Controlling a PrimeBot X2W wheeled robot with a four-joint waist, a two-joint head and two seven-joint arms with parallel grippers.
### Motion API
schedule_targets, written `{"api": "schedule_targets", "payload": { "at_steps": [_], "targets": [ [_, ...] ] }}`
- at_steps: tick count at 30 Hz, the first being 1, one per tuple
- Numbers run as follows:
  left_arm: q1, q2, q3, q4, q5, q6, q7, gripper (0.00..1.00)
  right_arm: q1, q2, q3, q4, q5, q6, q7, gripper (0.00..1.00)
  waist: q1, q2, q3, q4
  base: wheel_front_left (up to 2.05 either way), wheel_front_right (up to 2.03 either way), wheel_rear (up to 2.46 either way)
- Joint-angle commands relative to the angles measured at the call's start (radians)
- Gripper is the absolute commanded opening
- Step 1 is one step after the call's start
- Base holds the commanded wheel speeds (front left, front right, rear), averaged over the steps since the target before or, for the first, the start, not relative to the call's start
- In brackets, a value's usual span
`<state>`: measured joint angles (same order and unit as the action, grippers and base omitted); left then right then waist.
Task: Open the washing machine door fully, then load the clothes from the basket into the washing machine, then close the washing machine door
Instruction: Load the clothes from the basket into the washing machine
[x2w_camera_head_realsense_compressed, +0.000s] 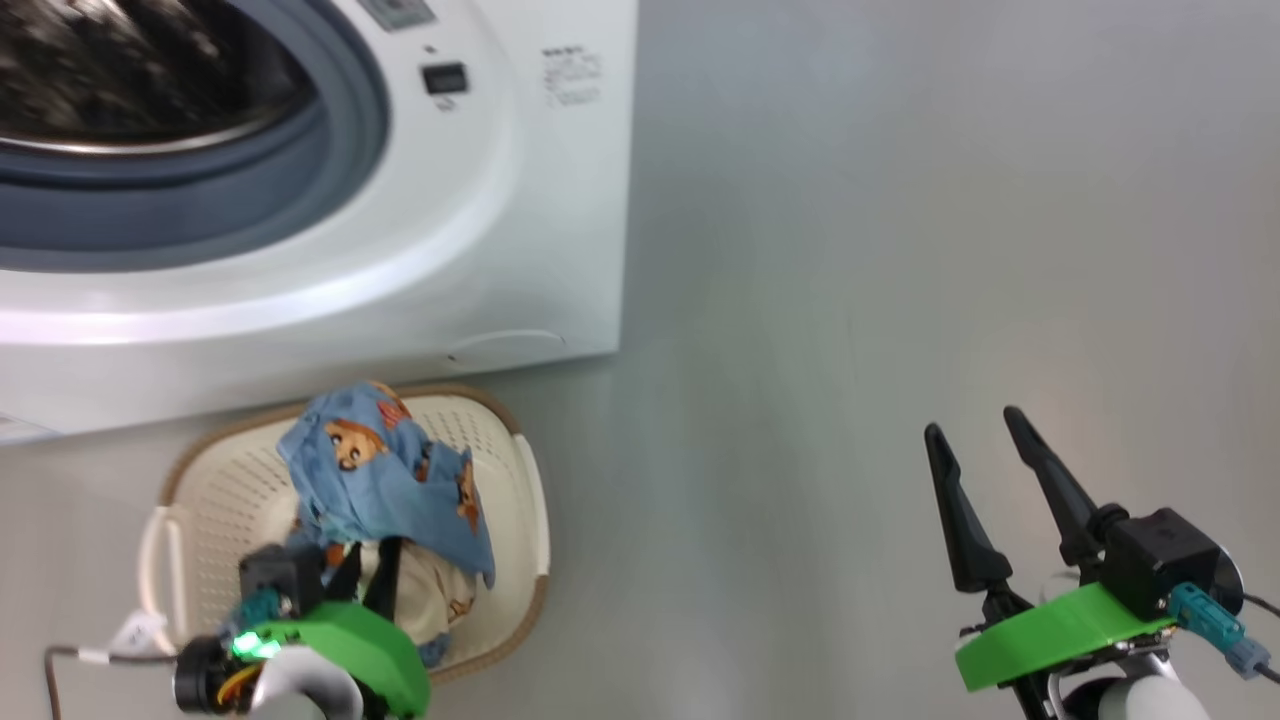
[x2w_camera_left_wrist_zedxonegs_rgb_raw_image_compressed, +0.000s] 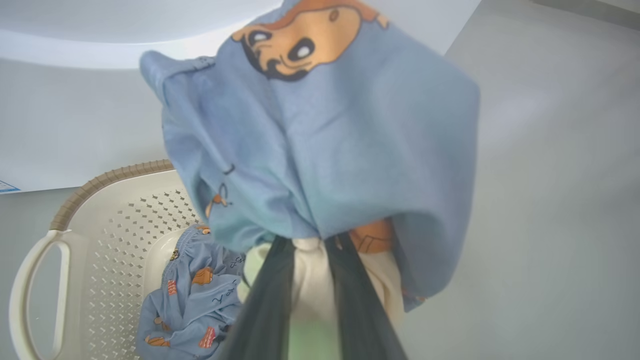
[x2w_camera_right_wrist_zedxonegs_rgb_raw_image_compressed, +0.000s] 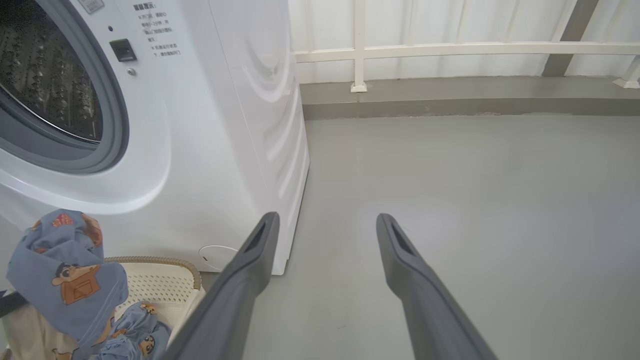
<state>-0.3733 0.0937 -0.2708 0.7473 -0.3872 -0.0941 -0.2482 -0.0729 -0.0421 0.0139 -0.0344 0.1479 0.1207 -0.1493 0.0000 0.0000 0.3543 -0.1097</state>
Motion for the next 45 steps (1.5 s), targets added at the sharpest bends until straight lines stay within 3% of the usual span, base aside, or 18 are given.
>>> {"api": "schedule_targets", "payload": {
  "at_steps": [1, 11, 22, 45],
  "targets": [
    [0.047, 0.014, 0.038, -0.07, 0.023, 0.012, -0.013, 0.0, 0.022, -0.008, 0.017, -0.033, -0.016, 0.01, 0.01, 1.0, 0.0, 0.0, -0.087, 0.065, 0.0, 0.0, 0.0],
    [0.212, -0.013, 0.09, -0.298, 0.05, 0.013, -0.013, 0.0, 0.08, -0.008, 0.017, -0.043, -0.007, 0.01, 0.032, 1.0, 0.0, 0.0, -0.19, 0.096, 0.0, 0.0, 0.0],
    [0.319, -0.034, 0.124, -0.427, 0.056, 0.007, -0.013, 0.0, 0.12, -0.008, 0.015, -0.05, -0.004, 0.01, 0.047, 1.0, 0.0, 0.0, -0.257, 0.111, 0.0, 0.0, 0.0],
    [0.368, -0.043, 0.156, -0.547, 0.042, 0.026, -0.014, 0.0, 0.133, -0.008, 0.039, -0.062, -0.004, 0.01, 0.058, 1.0, 0.0, 0.0, -0.269, 0.093, 0.0, 0.0, 0.0]
  ]
}}
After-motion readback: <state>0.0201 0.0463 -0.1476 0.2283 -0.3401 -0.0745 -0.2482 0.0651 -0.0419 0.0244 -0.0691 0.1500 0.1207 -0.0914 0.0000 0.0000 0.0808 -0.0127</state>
